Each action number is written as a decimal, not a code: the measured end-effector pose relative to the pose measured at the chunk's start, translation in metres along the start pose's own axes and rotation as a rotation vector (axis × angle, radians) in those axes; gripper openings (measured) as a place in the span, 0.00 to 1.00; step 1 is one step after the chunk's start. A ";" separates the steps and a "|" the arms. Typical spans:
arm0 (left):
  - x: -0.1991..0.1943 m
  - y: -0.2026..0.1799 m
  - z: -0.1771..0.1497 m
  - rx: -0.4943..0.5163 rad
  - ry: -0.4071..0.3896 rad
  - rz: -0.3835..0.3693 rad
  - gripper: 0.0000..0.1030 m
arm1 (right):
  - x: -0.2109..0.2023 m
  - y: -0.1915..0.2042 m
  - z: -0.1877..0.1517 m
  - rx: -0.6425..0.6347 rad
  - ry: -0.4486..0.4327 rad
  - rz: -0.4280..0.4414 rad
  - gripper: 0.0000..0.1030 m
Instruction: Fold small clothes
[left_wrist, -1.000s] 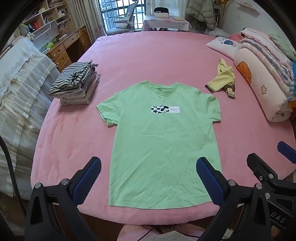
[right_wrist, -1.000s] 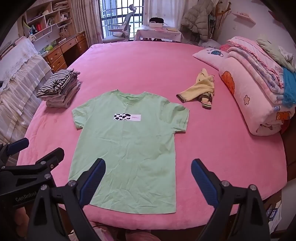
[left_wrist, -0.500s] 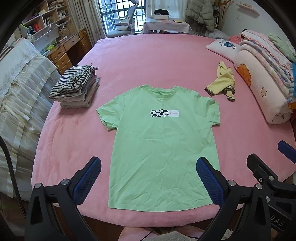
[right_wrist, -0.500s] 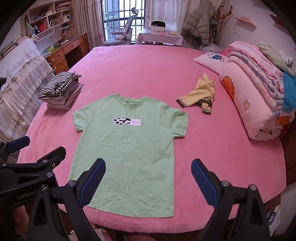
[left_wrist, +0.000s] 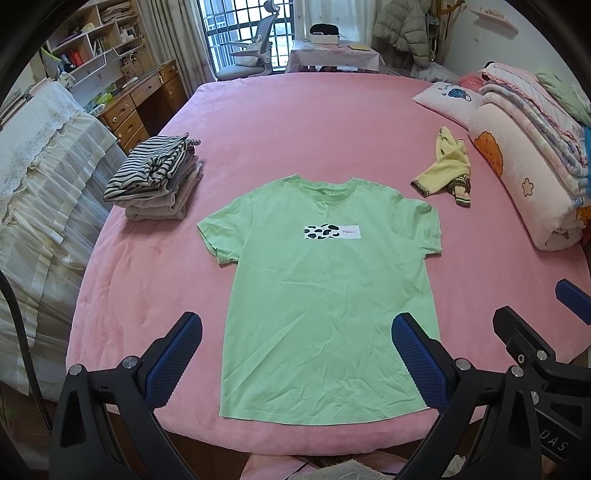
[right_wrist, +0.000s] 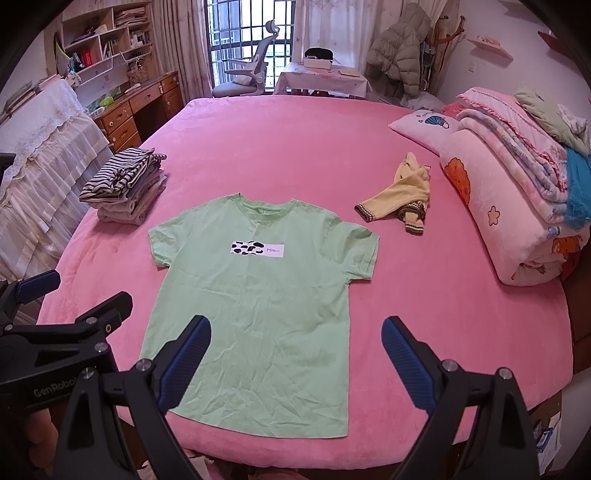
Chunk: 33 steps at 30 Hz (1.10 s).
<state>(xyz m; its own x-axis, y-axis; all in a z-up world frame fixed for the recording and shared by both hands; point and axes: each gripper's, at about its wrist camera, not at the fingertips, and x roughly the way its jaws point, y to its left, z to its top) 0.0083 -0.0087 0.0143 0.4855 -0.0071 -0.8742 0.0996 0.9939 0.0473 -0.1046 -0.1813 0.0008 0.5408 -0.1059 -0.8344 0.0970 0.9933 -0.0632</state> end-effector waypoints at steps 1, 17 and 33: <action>-0.001 0.000 0.000 -0.001 -0.001 0.000 0.99 | -0.001 0.000 0.000 0.000 -0.003 0.000 0.92; -0.003 -0.001 -0.001 -0.026 0.001 0.000 0.99 | -0.003 -0.002 0.001 -0.015 -0.018 0.009 0.92; -0.004 -0.003 -0.001 -0.034 0.010 -0.007 0.99 | -0.004 -0.004 0.000 -0.016 -0.021 0.013 0.92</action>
<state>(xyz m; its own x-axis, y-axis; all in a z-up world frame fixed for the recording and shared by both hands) 0.0056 -0.0111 0.0170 0.4761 -0.0131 -0.8793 0.0738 0.9970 0.0251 -0.1070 -0.1846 0.0046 0.5590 -0.0939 -0.8238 0.0768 0.9952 -0.0614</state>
